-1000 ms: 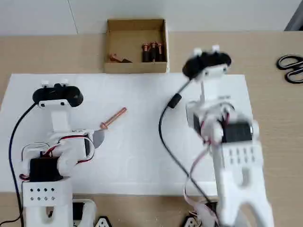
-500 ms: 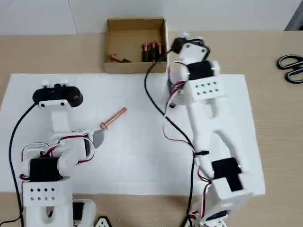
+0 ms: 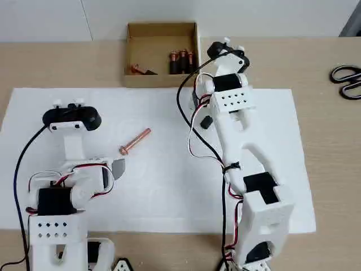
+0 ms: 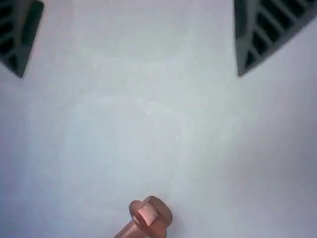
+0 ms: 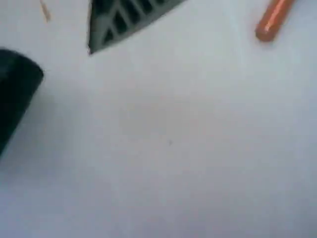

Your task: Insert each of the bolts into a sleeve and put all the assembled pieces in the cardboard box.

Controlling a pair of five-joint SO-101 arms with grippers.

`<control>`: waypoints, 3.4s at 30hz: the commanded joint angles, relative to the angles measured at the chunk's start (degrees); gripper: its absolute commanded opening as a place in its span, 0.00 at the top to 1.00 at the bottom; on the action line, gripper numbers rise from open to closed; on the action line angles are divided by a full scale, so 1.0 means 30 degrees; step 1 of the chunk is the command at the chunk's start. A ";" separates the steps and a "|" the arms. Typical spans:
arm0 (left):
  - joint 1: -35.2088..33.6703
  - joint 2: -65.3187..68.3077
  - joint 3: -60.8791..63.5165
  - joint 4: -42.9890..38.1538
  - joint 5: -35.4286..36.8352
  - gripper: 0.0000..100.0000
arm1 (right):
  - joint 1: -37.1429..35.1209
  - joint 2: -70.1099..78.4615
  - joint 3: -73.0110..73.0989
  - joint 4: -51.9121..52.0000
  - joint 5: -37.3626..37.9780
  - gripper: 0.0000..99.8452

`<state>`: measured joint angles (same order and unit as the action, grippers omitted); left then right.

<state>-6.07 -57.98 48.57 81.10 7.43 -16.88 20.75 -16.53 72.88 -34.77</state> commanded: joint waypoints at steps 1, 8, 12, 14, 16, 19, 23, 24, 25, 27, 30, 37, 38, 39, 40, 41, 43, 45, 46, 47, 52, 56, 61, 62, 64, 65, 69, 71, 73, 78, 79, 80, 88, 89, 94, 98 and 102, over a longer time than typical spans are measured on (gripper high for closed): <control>-0.0059 -0.0234 -0.0073 -0.0322 0.0000 0.74 | -0.0015 0.0220 -0.0908 -0.0923 -0.0293 0.82; -0.0059 -0.0234 -0.0073 -0.0322 0.0000 0.74 | 0.0542 0.1538 -0.0908 -0.2242 -0.0410 0.82; -0.0059 -0.0234 -0.0073 -0.0322 0.0000 0.74 | 0.1158 0.2330 -0.0908 -0.2681 -0.0410 0.82; -0.0059 -0.0234 -0.0073 -0.0322 0.0000 0.74 | 0.1245 0.2711 -0.0908 -0.2857 -0.0410 0.82; -0.0029 -0.0234 -0.0073 -0.0322 0.0000 0.74 | 0.1245 0.3092 -0.0908 -0.2945 -0.0410 0.82; 0.0000 -0.0234 -0.0073 -0.0322 0.0000 0.74 | 0.1099 0.3531 -0.0908 -0.3033 -0.0410 0.82; -0.0029 -0.0234 -0.0073 -0.0322 0.0000 0.74 | 0.1070 0.3590 -0.0908 -0.3004 -0.0410 0.82; -0.0029 -0.0234 -0.0073 -0.0322 0.0000 0.74 | 0.1070 0.3619 -0.0908 -0.3004 -0.0410 0.82; -0.0029 -0.0234 -0.0073 -0.0322 0.0000 0.74 | 0.1070 0.3678 -0.0908 -0.3004 -0.0410 0.82; -0.0029 -0.0234 -0.0073 -0.0322 0.0000 0.74 | 0.1070 0.3736 -0.0908 -0.2916 -0.0410 0.82; -0.0029 -0.0234 -0.0073 -0.0322 0.0000 0.74 | 0.1099 0.4000 -0.0879 -0.2828 -0.0410 0.86; -0.0059 -0.0234 -0.0073 -0.0322 0.0000 0.74 | 0.1187 0.4733 -0.0908 -0.1832 -0.0322 0.99; -0.0059 -0.0234 -0.0073 -0.0322 0.0000 0.74 | 0.1187 0.4527 -0.0908 -0.1568 -0.0293 0.99; -0.0059 -0.0234 -0.0073 -0.0322 0.0000 0.74 | 0.1216 0.4176 -0.0908 -0.1245 -0.0293 0.99; -0.0059 -0.0234 -0.0103 -0.0322 0.0000 0.74 | 0.1216 0.3678 -0.0908 -0.0806 -0.0264 1.00; -0.0059 -0.0234 -0.0132 -0.0293 0.0000 0.74 | 0.1216 0.3092 -0.0908 -0.0249 -0.0205 1.00; -0.0059 -0.0234 -0.0190 -0.0264 0.0000 0.74 | 0.1158 0.1626 -0.0908 0.0952 0.0674 1.00; -0.0059 -0.0234 -0.0190 -0.0234 0.0000 0.74 | 0.1128 0.0278 -0.0908 0.2095 0.2256 1.00; -0.0059 -0.0234 -0.0220 -0.0234 0.0000 0.74 | 0.1099 -0.0308 -0.0908 0.2535 0.3194 1.00; -0.0059 -0.0234 -0.0220 -0.0234 0.0000 0.74 | 0.1070 -0.0806 -0.0908 0.2916 0.4015 1.00; 0.0000 -0.0234 -0.0220 -0.0234 0.0000 0.74 | 0.1245 -0.1245 -0.0791 0.3766 0.7414 1.00; 0.0029 -0.0234 -0.0220 -0.0234 0.0000 0.74 | 0.1070 -0.0806 -0.0059 0.3766 0.9817 0.99; 0.0029 -0.0234 -0.0220 -0.0234 0.0000 0.74 | 0.0952 0.1070 0.0352 0.3443 1.0930 0.99; 0.0029 -0.0234 -0.0220 -0.0234 0.0000 0.74 | 0.0923 0.1480 0.0352 0.3414 1.1077 0.99; 0.0029 -0.0234 -0.0220 -0.0234 0.0000 0.74 | 0.0923 0.2095 0.0352 0.3473 1.1194 0.96; 0.0029 -0.0234 -0.0220 -0.0234 0.0000 0.74 | 0.0923 0.2300 0.0352 0.3560 1.1194 0.92; 0.0029 -0.0234 -0.0220 -0.0234 0.0000 0.74 | 0.0952 0.2418 0.0352 0.3883 1.1458 0.83; 0.0029 -0.0234 -0.0220 -0.0234 0.0000 0.74 | 0.0864 0.2418 0.0352 0.3941 1.1575 0.84; 0.0029 -0.0234 -0.0220 -0.0234 0.0000 0.74 | 0.0864 0.2388 0.0293 0.4322 1.1575 0.85; 0.0059 -0.0234 -0.0220 -0.0234 0.0000 0.74 | 0.0864 0.2505 -0.0117 0.5289 1.1575 0.84; 0.0059 -0.0234 -0.0220 -0.0234 0.0000 0.74 | 0.0864 0.2535 -0.0117 0.5231 1.1575 0.84; 0.0059 -0.0234 -0.0190 -0.0234 0.0000 0.74 | 0.0864 0.2564 -0.0117 0.5201 1.1575 0.84; 0.0059 -0.0234 -0.0132 -0.0293 0.0000 0.74 | 0.0366 0.2623 -0.0059 0.4264 1.1575 0.85; 0.0059 -0.0234 -0.0132 -0.0293 0.0000 0.74 | 0.0366 0.2623 -0.0059 0.4088 1.1575 0.85; 0.0059 -0.0234 -0.0132 -0.0293 0.0000 0.74 | 0.0366 0.3179 -0.0088 0.3971 1.1575 0.85; 0.0059 -0.0234 -0.0132 -0.0293 0.0000 0.74 | 0.0425 0.4293 -0.0088 0.4029 1.1575 0.87; 0.0029 -0.0234 -0.0132 -0.0293 0.0000 0.74 | 0.0484 0.4879 -0.0176 0.4000 1.1575 0.95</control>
<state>-6.07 -57.98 48.57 81.10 7.43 -15.12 34.11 -17.05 85.19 -0.48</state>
